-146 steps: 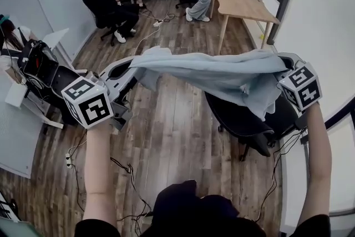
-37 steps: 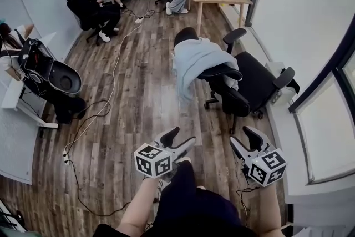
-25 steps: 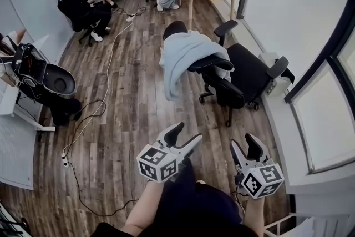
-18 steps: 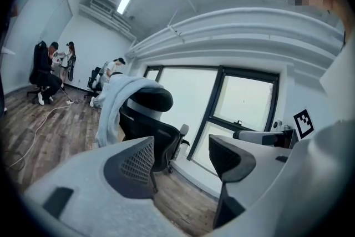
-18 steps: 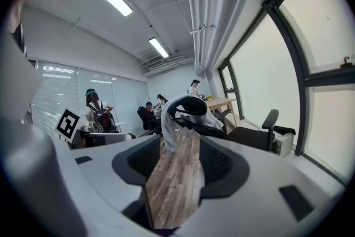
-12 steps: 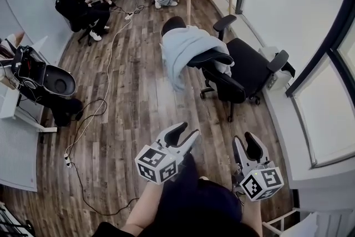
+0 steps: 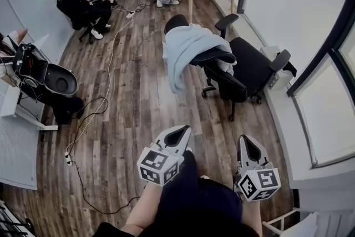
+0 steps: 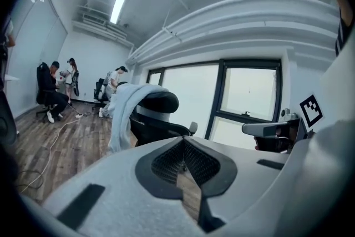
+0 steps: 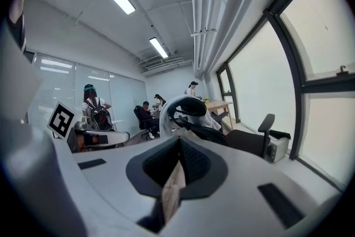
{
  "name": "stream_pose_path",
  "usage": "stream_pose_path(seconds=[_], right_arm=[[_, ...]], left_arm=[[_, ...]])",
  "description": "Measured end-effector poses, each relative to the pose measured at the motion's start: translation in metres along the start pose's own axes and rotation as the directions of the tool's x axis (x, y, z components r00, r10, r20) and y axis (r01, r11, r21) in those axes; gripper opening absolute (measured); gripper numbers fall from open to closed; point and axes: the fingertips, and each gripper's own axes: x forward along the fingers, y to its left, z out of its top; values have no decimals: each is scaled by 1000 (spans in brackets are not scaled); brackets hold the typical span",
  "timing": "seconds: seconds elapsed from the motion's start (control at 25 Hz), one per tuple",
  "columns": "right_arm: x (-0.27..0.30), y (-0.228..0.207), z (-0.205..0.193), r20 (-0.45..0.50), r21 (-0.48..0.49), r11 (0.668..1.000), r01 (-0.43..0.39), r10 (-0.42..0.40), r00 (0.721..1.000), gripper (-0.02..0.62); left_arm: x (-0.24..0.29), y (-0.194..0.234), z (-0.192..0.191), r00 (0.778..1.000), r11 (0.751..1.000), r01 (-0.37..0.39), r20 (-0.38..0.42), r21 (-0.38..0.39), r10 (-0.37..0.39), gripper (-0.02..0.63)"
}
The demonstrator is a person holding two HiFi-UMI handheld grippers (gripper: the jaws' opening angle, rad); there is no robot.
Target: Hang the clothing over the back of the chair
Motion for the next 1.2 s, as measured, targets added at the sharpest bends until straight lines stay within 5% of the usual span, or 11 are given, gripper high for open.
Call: stream_pose_path(seconds=[1.2], right_arm=[[1, -13, -12, -73, -15, 1000, -13, 12, 997, 0]], left_arm=[[3, -9, -16, 999, 1000, -18, -31, -26, 17, 6]])
